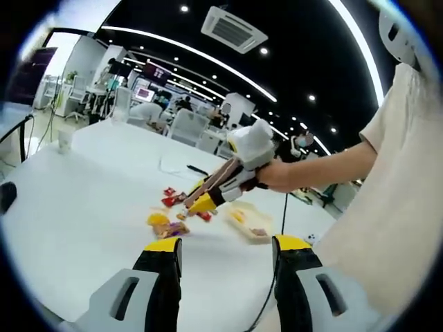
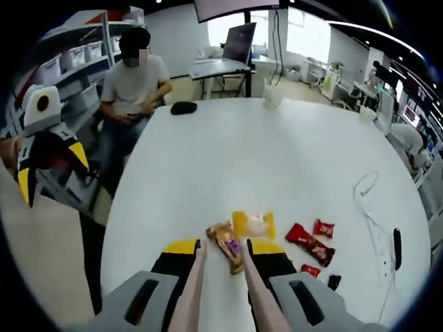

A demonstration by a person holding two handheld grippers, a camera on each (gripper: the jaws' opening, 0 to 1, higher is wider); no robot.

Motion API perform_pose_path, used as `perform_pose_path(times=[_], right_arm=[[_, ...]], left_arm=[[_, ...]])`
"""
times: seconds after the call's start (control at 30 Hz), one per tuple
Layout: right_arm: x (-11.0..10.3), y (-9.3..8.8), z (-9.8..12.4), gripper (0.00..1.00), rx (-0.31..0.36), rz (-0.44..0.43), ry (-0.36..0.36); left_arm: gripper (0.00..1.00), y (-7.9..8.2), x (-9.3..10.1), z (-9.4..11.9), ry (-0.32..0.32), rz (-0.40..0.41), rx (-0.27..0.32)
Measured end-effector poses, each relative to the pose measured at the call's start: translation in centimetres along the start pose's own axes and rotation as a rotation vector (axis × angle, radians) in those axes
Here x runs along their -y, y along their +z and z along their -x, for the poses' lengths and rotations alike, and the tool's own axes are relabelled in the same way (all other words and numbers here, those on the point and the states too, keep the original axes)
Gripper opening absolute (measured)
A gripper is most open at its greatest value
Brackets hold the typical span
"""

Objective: Place the target food into the container with the food tongs after gripping and lifting it, then release it inside without dropping or visibly crushing the food.

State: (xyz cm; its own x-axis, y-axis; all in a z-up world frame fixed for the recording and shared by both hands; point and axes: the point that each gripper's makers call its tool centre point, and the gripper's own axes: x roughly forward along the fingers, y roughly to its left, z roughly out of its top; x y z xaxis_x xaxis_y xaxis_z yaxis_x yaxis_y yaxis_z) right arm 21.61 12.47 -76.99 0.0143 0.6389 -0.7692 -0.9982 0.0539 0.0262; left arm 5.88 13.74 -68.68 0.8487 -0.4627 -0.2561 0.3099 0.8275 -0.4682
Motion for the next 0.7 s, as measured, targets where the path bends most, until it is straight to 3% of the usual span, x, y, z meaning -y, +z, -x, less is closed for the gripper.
perform_pose_path(times=[0.3,0.7], right_arm=[[-0.1,-0.9,-1.2,0.26,-0.036,0.025,0.018],[-0.2,-0.8,-2.5,0.26,-0.059,0.066,0.028]], left_arm=[[0.51,-0.6,0.1,-0.2,0.002,0.024,-0.003],[0.51,-1.0,0.2,-0.6,-0.003,0.053,0.0]])
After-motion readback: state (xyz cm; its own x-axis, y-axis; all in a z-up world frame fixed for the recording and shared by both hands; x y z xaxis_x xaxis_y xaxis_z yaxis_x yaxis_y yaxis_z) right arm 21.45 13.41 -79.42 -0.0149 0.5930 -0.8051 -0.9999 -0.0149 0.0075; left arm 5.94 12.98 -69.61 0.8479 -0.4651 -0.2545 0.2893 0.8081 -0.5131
